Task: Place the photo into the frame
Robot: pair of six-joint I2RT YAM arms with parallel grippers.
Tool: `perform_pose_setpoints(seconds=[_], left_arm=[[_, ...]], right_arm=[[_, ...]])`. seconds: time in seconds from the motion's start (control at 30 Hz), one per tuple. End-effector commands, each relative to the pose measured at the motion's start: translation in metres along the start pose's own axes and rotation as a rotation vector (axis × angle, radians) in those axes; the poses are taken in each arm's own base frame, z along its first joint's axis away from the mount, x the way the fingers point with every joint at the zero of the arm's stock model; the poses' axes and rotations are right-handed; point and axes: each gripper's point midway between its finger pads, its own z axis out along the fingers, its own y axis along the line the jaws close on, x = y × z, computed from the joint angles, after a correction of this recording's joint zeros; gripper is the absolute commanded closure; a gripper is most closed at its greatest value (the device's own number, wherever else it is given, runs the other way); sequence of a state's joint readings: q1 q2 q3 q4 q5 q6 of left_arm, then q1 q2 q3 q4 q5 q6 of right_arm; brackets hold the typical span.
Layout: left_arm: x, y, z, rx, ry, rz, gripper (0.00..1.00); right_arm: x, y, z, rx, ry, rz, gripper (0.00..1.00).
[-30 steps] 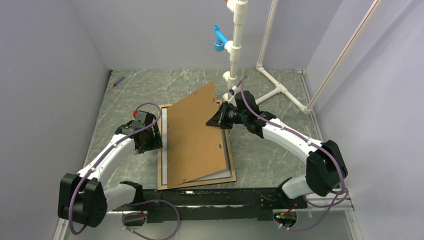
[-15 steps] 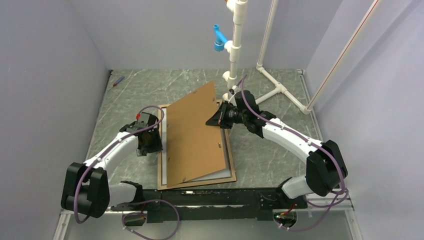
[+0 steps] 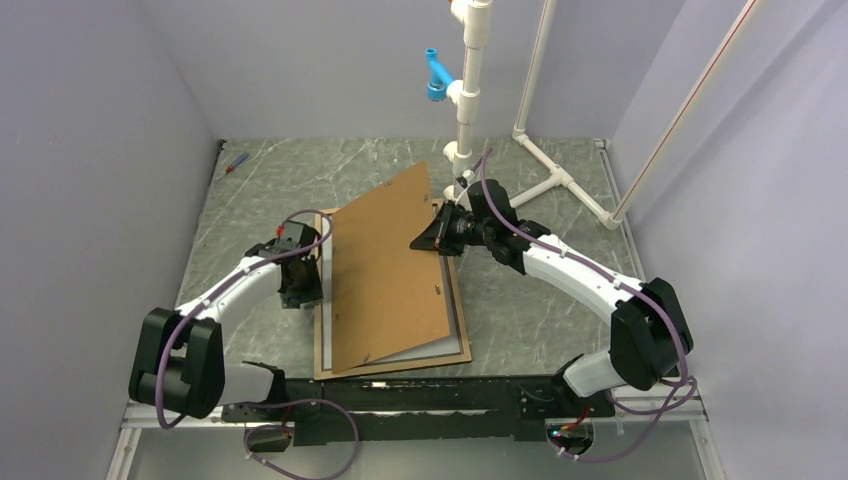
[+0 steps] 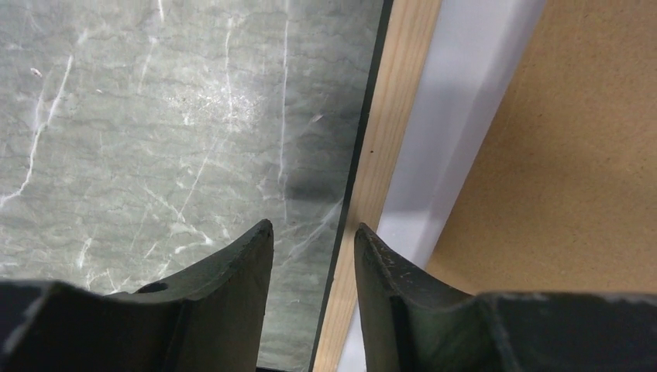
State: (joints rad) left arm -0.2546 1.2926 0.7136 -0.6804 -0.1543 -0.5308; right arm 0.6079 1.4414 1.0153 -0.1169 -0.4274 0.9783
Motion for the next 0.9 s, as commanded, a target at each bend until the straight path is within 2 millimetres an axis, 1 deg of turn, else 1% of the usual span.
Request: perform_pose_setpoints(seconds=[0.0,0.13,0.23,0.4,0.53,0.63,0.8,0.87], left_arm=[[-0.014,-0.005,0.01,-0.005,-0.016,0.021,0.54],[-0.019,-0.002,0.013,-0.04,-0.017,0.036,0.6],[-0.024,0.001,0.014,-0.074,-0.016,0.045,0.61],[-0.035,0.002,0.019,-0.11,-0.012,0.066,0.62],[-0.044,0.001,0.02,-0.126,-0.022,0.086,0.61],[-0.049,-0.005,0.016,-0.091,-0.038,0.093,0.58],[-0.045,-0.031,0.0,0.096,-0.079,0.063,0.44],[-0.04,-0.035,0.0,0.132,-0.084,0.05,0.43]], right_arm=[[-0.041,0.072,-0.015,-0.221,-0.136,-0.097,1.0],[-0.04,0.073,-0.016,-0.225,-0.134,-0.099,1.0],[-0.04,0.072,-0.014,-0.225,-0.136,-0.097,1.0],[-0.041,0.067,-0.01,-0.212,-0.139,-0.1,1.0],[-0.041,0.063,-0.007,-0.201,-0.137,-0.105,1.0],[-0.042,0.062,-0.007,-0.203,-0.139,-0.104,1.0],[-0.04,0.064,-0.009,-0.207,-0.137,-0.105,1.0],[-0.038,0.064,-0.01,-0.21,-0.135,-0.103,1.0]])
